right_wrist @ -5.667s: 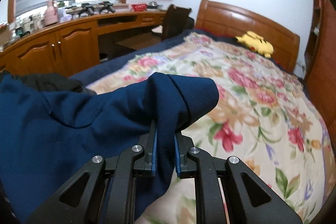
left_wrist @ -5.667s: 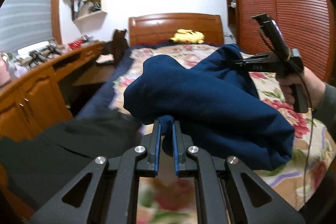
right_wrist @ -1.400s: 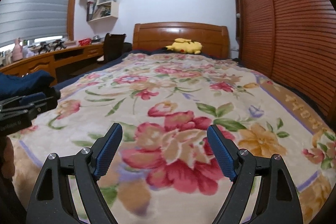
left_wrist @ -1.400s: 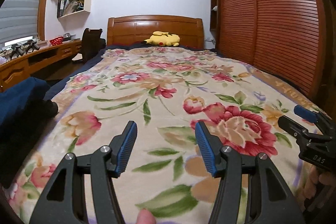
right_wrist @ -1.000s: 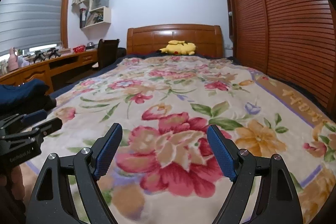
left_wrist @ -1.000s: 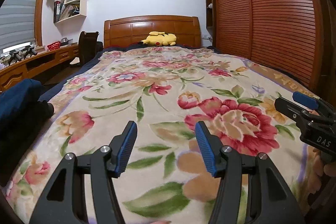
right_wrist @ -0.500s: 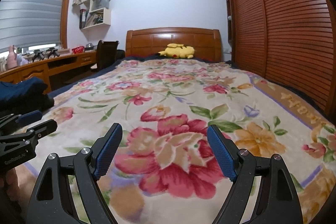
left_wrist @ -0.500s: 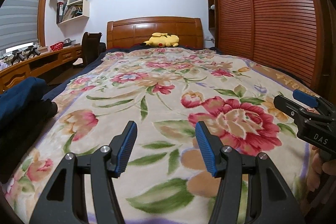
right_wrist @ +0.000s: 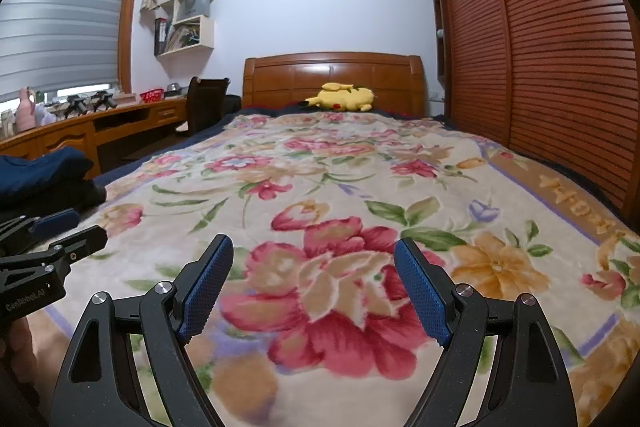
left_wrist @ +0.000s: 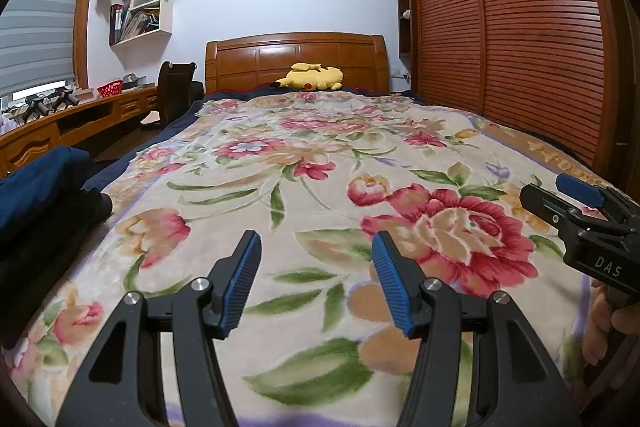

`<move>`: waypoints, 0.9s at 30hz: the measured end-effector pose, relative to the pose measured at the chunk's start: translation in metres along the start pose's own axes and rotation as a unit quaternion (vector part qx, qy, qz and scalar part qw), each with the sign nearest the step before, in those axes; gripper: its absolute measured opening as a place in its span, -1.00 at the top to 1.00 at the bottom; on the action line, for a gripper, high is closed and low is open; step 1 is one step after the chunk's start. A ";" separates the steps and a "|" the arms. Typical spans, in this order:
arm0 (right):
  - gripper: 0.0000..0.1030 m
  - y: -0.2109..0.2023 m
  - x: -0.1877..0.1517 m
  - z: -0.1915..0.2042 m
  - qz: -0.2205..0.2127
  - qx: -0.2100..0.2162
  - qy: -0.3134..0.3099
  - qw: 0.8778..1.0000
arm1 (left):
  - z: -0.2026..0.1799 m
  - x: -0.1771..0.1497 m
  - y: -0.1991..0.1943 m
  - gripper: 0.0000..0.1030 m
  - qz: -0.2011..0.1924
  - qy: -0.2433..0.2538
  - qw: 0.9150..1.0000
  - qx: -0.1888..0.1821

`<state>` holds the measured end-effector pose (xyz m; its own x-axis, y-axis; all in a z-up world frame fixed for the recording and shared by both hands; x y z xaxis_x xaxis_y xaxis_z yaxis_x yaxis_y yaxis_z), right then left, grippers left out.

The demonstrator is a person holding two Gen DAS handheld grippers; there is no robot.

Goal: Fold large clothes

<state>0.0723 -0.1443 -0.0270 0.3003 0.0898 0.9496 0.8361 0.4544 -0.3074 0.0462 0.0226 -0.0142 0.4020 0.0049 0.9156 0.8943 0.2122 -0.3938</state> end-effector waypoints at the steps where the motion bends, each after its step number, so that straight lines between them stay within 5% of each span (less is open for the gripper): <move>1: -0.64 0.000 0.000 0.000 0.000 0.000 0.000 1.000 | 0.001 0.000 0.000 -0.11 0.000 -0.001 1.000 0.000; 27: -0.64 0.002 -0.002 0.001 0.000 -0.001 -0.001 1.000 | 0.004 0.000 0.001 -0.11 -0.001 -0.005 1.000 0.004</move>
<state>0.0726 -0.1427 -0.0292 0.3000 0.0911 0.9496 0.8366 0.4531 -0.3078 0.0461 0.0271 -0.0147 0.3974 0.0148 0.9175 0.8938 0.2204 -0.3907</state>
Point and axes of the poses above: each gripper's, at about its wrist camera, not at the fingertips, and y roughly the way its jaws point, z to its left, x to its top, the point moved 1 cm from there along y, roughly the way its jaws point, and after that the axes turned 13 degrees about x, right-handed, at the moved point
